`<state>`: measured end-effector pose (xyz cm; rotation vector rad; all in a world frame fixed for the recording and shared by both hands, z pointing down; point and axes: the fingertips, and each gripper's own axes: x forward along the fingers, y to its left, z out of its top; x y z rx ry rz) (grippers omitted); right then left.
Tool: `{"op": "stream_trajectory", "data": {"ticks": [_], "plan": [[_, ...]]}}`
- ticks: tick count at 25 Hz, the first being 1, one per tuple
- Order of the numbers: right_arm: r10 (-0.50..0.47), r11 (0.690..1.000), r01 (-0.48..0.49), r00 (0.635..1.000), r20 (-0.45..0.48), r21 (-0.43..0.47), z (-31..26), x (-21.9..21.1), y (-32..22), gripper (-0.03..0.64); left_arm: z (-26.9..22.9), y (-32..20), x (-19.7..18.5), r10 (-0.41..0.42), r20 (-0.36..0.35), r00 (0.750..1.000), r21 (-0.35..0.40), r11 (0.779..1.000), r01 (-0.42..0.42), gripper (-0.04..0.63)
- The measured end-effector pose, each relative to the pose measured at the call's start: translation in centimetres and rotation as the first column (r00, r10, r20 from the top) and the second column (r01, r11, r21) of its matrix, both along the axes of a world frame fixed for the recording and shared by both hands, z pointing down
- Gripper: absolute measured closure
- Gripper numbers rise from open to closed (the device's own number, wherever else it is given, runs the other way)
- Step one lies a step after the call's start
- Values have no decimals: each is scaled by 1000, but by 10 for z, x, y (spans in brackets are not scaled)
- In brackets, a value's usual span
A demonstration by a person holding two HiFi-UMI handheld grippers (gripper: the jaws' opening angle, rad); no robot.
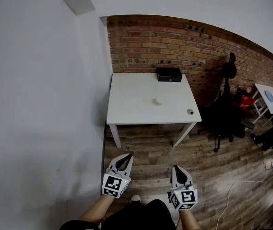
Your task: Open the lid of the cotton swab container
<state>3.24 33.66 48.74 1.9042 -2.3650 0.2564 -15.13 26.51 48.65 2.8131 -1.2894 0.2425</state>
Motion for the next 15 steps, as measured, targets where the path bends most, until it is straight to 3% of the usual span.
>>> {"op": "stream_trajectory", "data": {"ticks": [15], "plan": [[13, 1000, -12, 999, 30, -15, 11, 15, -52, 595, 21, -55, 25, 31, 7, 1000, -45, 999, -30, 575]]}}
